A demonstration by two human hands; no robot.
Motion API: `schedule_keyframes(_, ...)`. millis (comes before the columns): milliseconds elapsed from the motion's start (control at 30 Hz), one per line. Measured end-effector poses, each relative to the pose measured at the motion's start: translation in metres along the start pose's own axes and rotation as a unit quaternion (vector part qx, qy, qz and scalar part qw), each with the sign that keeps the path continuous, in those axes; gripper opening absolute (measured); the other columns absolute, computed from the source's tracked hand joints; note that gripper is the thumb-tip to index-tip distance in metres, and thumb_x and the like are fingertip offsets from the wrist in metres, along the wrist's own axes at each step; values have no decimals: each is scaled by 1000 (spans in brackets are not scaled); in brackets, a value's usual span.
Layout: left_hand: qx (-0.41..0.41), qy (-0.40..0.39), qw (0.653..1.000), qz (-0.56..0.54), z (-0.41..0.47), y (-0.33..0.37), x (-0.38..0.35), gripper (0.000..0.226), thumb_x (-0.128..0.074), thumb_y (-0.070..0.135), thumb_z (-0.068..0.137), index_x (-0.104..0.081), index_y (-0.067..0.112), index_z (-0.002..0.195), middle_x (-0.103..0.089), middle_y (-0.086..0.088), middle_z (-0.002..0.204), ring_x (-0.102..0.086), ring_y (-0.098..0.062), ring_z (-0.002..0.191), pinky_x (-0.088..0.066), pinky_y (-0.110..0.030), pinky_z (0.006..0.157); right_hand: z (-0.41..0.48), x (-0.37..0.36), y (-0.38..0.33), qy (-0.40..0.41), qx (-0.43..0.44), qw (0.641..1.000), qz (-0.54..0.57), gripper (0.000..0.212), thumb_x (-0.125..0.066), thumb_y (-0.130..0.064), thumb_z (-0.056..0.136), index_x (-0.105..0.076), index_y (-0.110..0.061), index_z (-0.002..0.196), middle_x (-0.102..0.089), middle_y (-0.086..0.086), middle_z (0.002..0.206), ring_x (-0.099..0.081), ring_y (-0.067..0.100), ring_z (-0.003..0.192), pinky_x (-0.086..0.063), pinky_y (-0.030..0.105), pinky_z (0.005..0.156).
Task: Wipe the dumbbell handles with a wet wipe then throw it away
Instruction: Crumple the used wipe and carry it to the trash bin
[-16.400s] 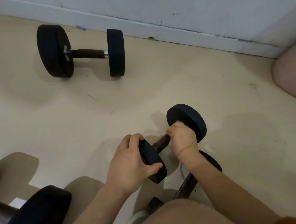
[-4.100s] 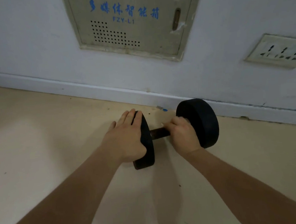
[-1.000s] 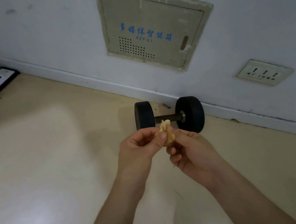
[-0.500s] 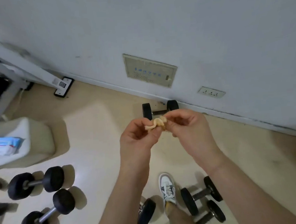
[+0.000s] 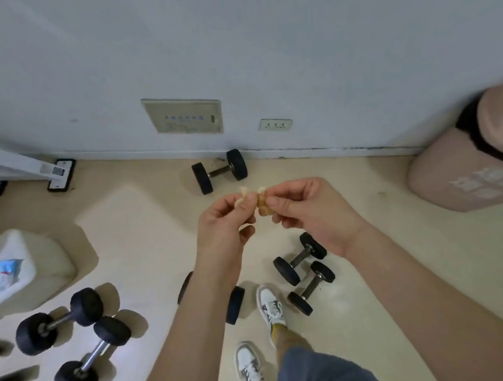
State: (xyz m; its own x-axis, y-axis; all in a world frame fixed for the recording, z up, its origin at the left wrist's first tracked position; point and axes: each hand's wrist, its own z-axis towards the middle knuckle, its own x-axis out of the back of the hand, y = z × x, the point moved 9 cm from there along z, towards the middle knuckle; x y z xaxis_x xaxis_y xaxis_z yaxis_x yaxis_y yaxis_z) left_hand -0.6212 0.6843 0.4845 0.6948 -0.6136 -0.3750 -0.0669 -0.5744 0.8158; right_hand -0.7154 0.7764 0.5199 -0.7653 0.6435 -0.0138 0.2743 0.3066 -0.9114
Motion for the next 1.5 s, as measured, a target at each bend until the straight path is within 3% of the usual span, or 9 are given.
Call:
schedule_keyframes(133,-6,-46,996,73,-22,-9,-49,22,-66,12,87,-47,15,77,-63,-10,81,-62,-20,75,-48,-28,66,-49,34,30,43,-95,969,225,12,-58,-10,90,-70,-7,86,-67,12,74,-53,11,54,-45,18,47)
schedule_keyframes(300,-46,-143,968,202,-53,-32,-149,11,-58,4,91,-63,10,97,-69,-7,90,-66,-13,78,-51,-23,68,-108,108,43,109,-55,903,412,15,-63,-5,80,-67,1,93,-68,13,77,-62,15,63,-54,19,57)
schedule_keyframes(500,-60,-221,916,330,-87,-92,-296,9,-70,14,85,-72,19,92,-75,-1,81,-70,-14,77,-55,-26,75,-204,259,32,231,24,972,40,23,-63,5,83,-76,-15,86,-75,5,82,-70,16,82,-56,28,80)
schedule_keyframes(700,-53,-245,937,242,-111,-167,-470,11,-60,11,92,-70,7,94,-71,-5,84,-63,-16,80,-51,-33,80,-272,428,57,232,10,947,221,22,-61,-17,91,-63,-10,112,-67,10,107,-68,24,92,-57,34,72)
schedule_keyframes(833,-47,-254,940,225,-122,-209,-568,11,-60,6,90,-71,7,93,-67,-12,83,-59,-20,78,-47,-35,72,-297,511,69,215,22,906,363,22,-64,-13,83,-69,0,101,-67,13,85,-64,18,71,-53,20,60)
schedule_keyframes(1033,23,-280,929,240,-95,-271,-686,18,-57,-2,86,-74,5,85,-71,-14,83,-66,-25,83,-56,-36,80,-303,660,88,334,6,915,228,31,-65,15,72,-55,-13,64,-55,9,63,-50,17,57,-40,23,55)
schedule_keyframes(1200,4,-230,935,271,-20,-303,-769,15,-74,2,77,-73,17,77,-70,-1,67,-62,-13,62,-52,-24,61,-257,766,76,304,23,931,202,19,-62,9,81,-69,-7,88,-68,12,84,-62,18,78,-51,31,80)
schedule_keyframes(1333,18,-233,935,269,42,-320,-853,6,-72,7,81,-67,6,80,-66,-4,60,-59,-11,53,-50,-22,53,-218,857,78,301,1,899,318,25,-63,-1,85,-62,5,109,-69,10,81,-64,16,70,-50,20,58)
schedule_keyframes(1500,37,-241,924,295,98,-345,-944,16,-63,2,88,-61,10,74,-66,1,59,-62,-9,53,-49,-19,50,-179,957,63,333,7,934,130,13,-67,-1,82,-71,-5,94,-65,13,79,-54,15,69,-44,19,58)
